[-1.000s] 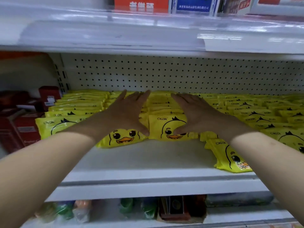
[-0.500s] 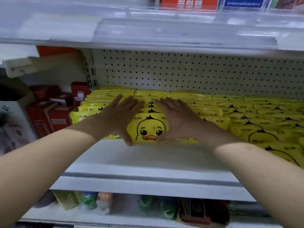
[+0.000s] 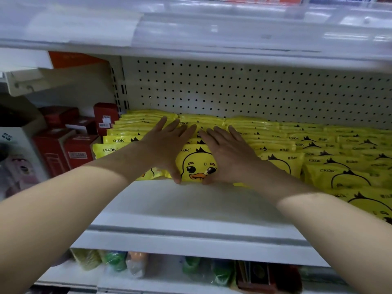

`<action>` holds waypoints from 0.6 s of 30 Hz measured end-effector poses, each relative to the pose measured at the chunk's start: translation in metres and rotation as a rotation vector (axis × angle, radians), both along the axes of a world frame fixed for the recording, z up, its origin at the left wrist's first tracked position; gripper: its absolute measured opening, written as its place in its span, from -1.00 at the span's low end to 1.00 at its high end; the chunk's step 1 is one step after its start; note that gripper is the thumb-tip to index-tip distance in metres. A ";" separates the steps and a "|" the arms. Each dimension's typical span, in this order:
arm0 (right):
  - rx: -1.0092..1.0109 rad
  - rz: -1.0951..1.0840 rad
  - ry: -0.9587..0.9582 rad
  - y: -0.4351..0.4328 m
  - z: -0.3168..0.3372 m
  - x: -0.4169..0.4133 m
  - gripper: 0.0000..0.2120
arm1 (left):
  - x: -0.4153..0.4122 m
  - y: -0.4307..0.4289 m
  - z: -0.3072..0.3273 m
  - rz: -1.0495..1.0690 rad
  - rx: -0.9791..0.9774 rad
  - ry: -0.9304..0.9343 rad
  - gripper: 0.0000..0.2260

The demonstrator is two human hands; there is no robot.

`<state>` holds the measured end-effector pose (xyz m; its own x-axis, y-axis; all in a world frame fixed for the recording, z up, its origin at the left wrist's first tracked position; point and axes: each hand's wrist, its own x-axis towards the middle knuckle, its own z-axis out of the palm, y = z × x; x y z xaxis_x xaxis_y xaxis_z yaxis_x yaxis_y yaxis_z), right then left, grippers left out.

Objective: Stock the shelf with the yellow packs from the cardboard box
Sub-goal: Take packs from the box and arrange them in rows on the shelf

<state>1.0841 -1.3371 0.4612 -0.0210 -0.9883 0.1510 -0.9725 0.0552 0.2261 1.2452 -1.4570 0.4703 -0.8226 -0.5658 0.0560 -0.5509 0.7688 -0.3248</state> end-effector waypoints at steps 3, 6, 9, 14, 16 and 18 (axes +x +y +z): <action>-0.026 0.000 0.000 -0.005 -0.002 -0.001 0.21 | -0.005 -0.003 -0.002 0.007 -0.037 0.000 0.37; -0.036 0.017 -0.005 -0.006 -0.002 0.000 0.21 | -0.007 -0.002 -0.002 0.020 -0.070 -0.005 0.37; -0.043 0.028 -0.061 0.004 0.009 -0.005 0.24 | -0.006 0.005 -0.001 0.032 -0.081 -0.023 0.37; -0.126 -0.095 -0.182 0.037 0.043 -0.052 0.21 | -0.013 0.029 0.010 -0.010 0.002 0.066 0.36; -0.095 -0.163 -0.198 0.052 0.046 -0.070 0.22 | -0.026 0.043 0.015 -0.068 0.010 0.129 0.34; -0.050 -0.210 -0.191 0.065 0.043 -0.082 0.25 | -0.043 0.057 0.017 -0.126 0.030 0.181 0.32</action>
